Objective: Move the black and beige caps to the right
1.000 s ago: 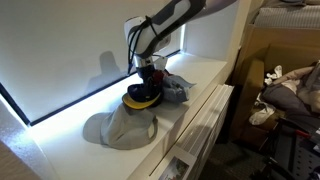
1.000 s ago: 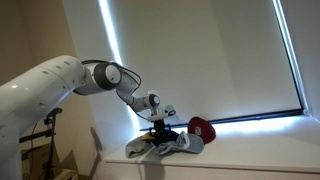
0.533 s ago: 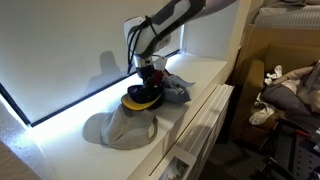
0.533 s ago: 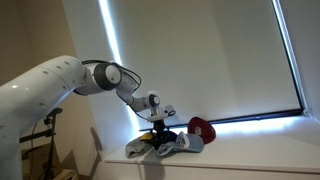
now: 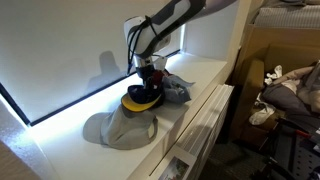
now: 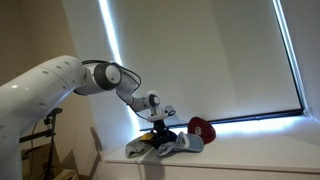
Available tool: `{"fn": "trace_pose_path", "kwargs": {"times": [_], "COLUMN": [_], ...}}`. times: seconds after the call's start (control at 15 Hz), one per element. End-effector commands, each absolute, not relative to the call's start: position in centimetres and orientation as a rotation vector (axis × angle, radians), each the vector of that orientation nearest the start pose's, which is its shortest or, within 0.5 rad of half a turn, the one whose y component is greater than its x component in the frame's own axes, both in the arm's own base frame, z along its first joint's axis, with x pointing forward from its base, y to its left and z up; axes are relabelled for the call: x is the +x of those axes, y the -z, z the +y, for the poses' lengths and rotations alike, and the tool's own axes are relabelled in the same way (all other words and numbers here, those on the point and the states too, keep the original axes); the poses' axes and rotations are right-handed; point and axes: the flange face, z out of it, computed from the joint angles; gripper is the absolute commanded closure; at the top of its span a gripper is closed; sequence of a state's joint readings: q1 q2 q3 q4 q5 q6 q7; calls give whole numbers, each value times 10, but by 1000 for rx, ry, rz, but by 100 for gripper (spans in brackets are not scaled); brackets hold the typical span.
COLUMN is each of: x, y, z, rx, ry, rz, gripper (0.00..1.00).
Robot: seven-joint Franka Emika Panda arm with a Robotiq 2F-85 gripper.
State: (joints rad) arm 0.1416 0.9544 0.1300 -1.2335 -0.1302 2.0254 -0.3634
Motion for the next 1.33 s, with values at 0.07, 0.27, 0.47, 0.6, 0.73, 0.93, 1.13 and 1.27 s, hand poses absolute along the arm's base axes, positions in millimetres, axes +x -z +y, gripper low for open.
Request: {"fn": "trace_pose_path", "kwargs": {"times": [0.07, 0.27, 0.47, 0.6, 0.73, 0.93, 1.13, 1.27], "x": [722, 719, 709, 704, 703, 705, 713, 718], "y": [-226, -287, -343, -379, -412, -447, -458, -455], "z": [187, 205, 207, 193, 167, 123, 75, 35], "rx": [-2886, -2844, -2832, -2910, -2990, -3076, -3131, -3137], "ry": [-153, -44, -83, -109, -73, -20, 30, 55], "rz": [-1192, -1363, -1376, -1271, -1130, -940, -743, -586], "gripper": [95, 95, 95, 95, 95, 95, 95, 95]}}
